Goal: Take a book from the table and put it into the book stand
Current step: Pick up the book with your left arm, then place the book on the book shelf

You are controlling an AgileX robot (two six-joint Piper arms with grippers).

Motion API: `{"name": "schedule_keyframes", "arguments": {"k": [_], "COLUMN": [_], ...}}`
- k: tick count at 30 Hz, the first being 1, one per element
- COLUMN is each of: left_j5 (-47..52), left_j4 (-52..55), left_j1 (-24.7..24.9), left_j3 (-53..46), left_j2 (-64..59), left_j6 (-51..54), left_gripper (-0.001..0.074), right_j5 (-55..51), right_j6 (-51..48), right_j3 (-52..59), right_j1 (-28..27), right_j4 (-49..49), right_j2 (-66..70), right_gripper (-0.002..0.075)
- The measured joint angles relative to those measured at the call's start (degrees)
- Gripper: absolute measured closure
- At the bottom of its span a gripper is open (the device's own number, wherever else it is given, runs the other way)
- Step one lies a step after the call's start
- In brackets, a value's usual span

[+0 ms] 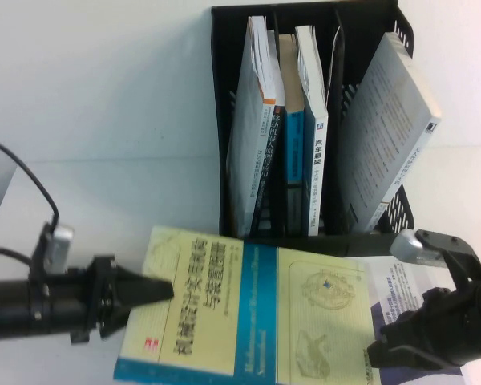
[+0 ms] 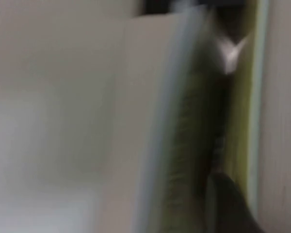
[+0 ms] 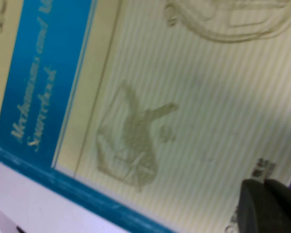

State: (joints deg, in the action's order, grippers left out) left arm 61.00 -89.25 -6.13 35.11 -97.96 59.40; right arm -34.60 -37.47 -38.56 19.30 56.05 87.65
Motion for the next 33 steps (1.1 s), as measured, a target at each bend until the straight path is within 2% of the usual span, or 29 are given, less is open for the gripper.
{"name": "schedule_keyframes", "arguments": {"k": [2, 5, 8, 13, 17, 20, 27, 29, 33], "left_j5": [1.85, 1.14, 0.05, 2.66, 5.23, 3.37, -3.09, -5.43, -8.12], "left_j4": [-0.10, 4.00, 13.26, 28.31, 37.09, 45.07, 72.11, 79.62, 86.77], "left_j1": [0.50, 1.36, 2.49, 6.00, 12.73, 19.30, 34.64, 37.95, 42.44], "left_j3": [1.75, 6.06, 12.42, 28.62, 43.82, 53.90, 66.90, 69.87, 75.11], "left_j2": [5.15, 13.57, 21.64, 30.47, 31.50, 30.23, 22.15, 18.37, 11.21], "left_j6": [-2.99, -9.64, -17.71, -30.81, -43.84, -54.98, -77.84, -82.28, -87.54], "left_gripper": [0.0540, 0.0540, 0.0540, 0.0540, 0.0540, 0.0540, 0.0541, 0.0541, 0.0541], "right_j5": [-1.21, -1.38, -1.14, 0.19, 0.61, 0.61, 0.50, 0.50, 0.50], "right_j6": [0.00, 0.00, 0.00, 1.36, 2.00, 3.45, 5.65, 5.78, 7.11], "right_j3": [0.14, 0.14, 0.14, 0.18, 0.18, 0.27, 0.27, 0.27, 0.27], "right_j1": [0.13, 0.33, 0.42, 0.42, 0.42, 0.42, 0.42, 0.42, 0.42], "right_j4": [-0.39, -0.52, -0.75, -0.72, -0.86, -0.86, -0.86, -0.86, -0.86], "right_j2": [-3.61, -9.78, -15.83, -25.22, -30.16, -32.71, -34.17, -34.17, -34.06], "right_gripper": [0.0728, 0.0728, 0.0729, 0.0729, 0.0729, 0.0729, 0.0729, 0.0729, 0.0729]}}
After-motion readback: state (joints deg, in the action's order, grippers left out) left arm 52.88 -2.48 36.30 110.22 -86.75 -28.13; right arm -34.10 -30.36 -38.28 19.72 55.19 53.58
